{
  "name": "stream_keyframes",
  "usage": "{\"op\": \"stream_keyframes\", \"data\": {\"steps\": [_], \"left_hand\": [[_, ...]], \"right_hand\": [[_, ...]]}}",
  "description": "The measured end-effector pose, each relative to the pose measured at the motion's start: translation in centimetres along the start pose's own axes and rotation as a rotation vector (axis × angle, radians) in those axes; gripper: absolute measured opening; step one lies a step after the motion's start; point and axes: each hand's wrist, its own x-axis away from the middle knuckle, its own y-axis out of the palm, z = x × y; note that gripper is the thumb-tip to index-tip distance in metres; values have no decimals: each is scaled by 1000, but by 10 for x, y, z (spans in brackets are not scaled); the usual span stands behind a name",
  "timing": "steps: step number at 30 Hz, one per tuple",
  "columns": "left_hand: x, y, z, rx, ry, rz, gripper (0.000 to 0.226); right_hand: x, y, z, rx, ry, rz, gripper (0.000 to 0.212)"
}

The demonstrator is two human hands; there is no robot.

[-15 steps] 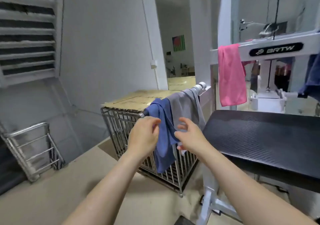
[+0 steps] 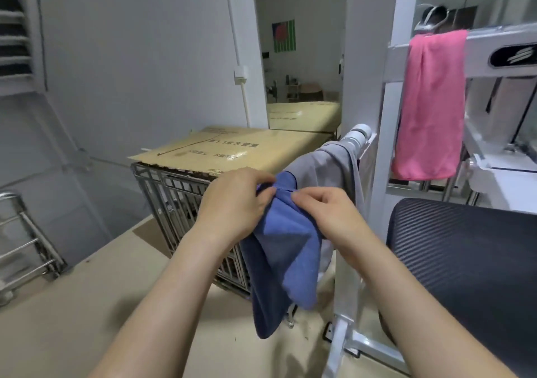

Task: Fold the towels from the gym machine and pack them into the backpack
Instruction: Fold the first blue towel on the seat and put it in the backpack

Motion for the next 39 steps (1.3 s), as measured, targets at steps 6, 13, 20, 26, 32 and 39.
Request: {"op": "stream_keyframes", "data": {"steps": [6, 13, 20, 26, 32, 39], "left_hand": [[20, -5, 40, 461, 355, -115, 19], [54, 11, 60, 139, 670, -663, 9], [82, 40, 119, 324, 602, -1130, 26], [142, 91, 164, 451, 413, -1034, 17], [161, 77, 191, 1014, -103, -825, 47], [158, 48, 217, 680, 108, -1094, 12]], "right_hand": [[38, -52, -24, -373, -26, -353, 31], [71, -85, -17, -184, 2, -328, 29], [135, -127, -9, -216, -63, -256, 17], [205, -200, 2, -328, -95, 50, 14], [276, -256, 6, 199, 158, -141, 25], [336, -290, 18, 793, 194, 30, 9]]}}
